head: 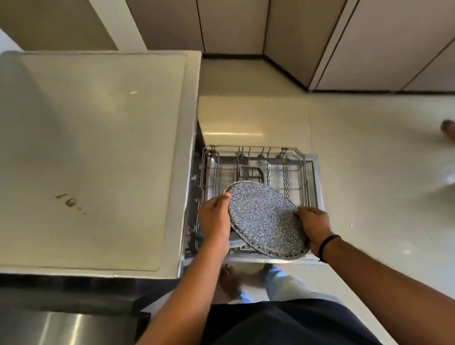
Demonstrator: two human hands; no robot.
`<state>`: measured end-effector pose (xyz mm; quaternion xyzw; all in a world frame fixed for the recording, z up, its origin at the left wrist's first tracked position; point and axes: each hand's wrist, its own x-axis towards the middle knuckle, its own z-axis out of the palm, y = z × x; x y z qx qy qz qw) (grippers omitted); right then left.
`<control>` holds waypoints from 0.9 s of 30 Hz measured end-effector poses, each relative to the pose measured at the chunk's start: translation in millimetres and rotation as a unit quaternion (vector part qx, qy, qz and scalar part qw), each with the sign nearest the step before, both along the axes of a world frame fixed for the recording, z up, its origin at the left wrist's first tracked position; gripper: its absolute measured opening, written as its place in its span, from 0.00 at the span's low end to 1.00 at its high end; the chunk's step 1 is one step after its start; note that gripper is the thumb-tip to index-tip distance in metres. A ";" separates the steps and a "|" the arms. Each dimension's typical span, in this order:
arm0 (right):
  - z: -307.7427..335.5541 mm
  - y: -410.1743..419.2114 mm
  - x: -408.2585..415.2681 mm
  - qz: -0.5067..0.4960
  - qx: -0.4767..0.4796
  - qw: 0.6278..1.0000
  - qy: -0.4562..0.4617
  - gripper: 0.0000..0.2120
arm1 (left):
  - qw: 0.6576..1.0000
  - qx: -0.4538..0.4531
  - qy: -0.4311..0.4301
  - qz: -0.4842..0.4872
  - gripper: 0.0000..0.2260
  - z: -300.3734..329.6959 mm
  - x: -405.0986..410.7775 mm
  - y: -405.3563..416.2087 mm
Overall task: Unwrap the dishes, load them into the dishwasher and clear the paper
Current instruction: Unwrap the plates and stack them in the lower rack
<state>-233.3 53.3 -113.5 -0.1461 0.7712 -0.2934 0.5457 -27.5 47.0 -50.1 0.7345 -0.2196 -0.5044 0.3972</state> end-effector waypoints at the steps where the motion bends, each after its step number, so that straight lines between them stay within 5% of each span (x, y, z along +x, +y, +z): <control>1: -8.3 2.6 -2.6 0.003 0.014 1.000 -0.005 0.08 | 1.000 0.018 -0.016 0.010 0.06 -8.2 -1.4 1.3; 17: -185.0 -7.5 2.9 0.165 0.170 0.968 -0.079 0.05 | 0.925 0.266 -0.254 -0.097 0.12 -197.1 24.4 30.5; 23: -250.9 -22.1 26.7 0.201 0.233 0.943 -0.129 0.29 | 0.885 0.343 -0.306 -0.073 0.13 -273.3 35.8 4.7; 27: -283.0 -29.9 45.6 0.193 0.263 0.933 -0.152 0.20 | 0.859 0.363 -0.354 -0.075 0.09 -311.3 42.6 -19.9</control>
